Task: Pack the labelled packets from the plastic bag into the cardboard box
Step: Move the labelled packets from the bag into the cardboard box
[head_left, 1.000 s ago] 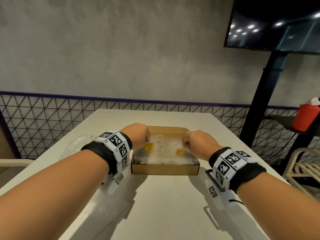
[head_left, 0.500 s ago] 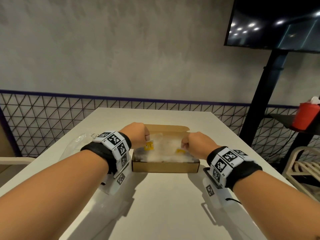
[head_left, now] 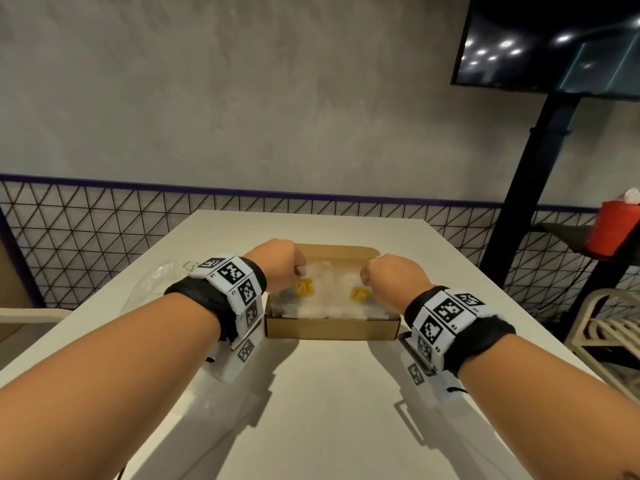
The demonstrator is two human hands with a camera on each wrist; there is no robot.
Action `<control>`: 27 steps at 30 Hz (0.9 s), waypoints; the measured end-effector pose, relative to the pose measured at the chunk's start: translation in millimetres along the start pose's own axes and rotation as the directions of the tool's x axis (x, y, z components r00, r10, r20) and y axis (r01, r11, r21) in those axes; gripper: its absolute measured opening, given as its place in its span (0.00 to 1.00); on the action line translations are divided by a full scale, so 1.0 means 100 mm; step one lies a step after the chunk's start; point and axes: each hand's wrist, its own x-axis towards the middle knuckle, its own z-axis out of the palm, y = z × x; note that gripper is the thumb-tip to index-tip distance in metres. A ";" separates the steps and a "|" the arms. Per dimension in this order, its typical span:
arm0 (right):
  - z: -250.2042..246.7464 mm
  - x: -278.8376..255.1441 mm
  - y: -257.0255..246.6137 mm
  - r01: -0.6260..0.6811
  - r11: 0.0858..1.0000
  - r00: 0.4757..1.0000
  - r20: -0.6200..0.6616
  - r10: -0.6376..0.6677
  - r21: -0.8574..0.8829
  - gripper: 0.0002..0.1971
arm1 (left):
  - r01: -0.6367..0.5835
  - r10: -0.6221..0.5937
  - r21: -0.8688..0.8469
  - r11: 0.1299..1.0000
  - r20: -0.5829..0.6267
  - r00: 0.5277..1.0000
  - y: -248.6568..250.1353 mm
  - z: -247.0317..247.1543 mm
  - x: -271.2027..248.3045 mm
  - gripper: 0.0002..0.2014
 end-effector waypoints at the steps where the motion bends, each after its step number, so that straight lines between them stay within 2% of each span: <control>1: 0.00 0.01 0.00 0.001 1.000 1.000 0.009 -0.001 -0.004 0.15 | -0.003 0.003 0.006 1.000 0.017 1.000 -0.01 -0.01 -0.01 0.10; 5: 0.06 0.04 -0.06 0.033 0.999 0.998 0.050 -0.034 0.020 0.10 | -0.041 0.040 0.016 0.999 0.072 0.997 0.03 0.03 -0.02 0.09; 8: 0.09 0.05 -0.12 0.045 0.987 0.997 0.049 -0.053 0.157 0.12 | -0.054 0.050 0.035 0.998 0.082 0.995 0.09 0.10 0.00 0.10; 12: 0.11 0.05 -0.11 0.039 0.959 0.999 0.024 -0.048 0.280 0.13 | -0.020 0.011 0.119 0.993 0.077 0.997 0.17 0.18 0.04 0.11; 16: 0.19 0.10 -0.07 -0.006 0.946 0.998 0.056 -0.012 0.323 0.13 | -0.002 -0.022 0.165 0.986 0.147 0.989 0.18 0.25 0.06 0.12; 21: 0.26 0.13 -0.09 0.000 0.928 0.996 0.080 -0.033 0.374 0.11 | -0.015 0.004 0.118 0.993 0.093 0.996 0.15 0.24 0.04 0.12; 27: 0.22 0.13 -0.12 -0.003 0.924 0.969 0.228 -0.092 0.383 0.15 | 0.021 -0.041 0.114 0.993 0.179 0.983 0.13 0.26 0.01 0.14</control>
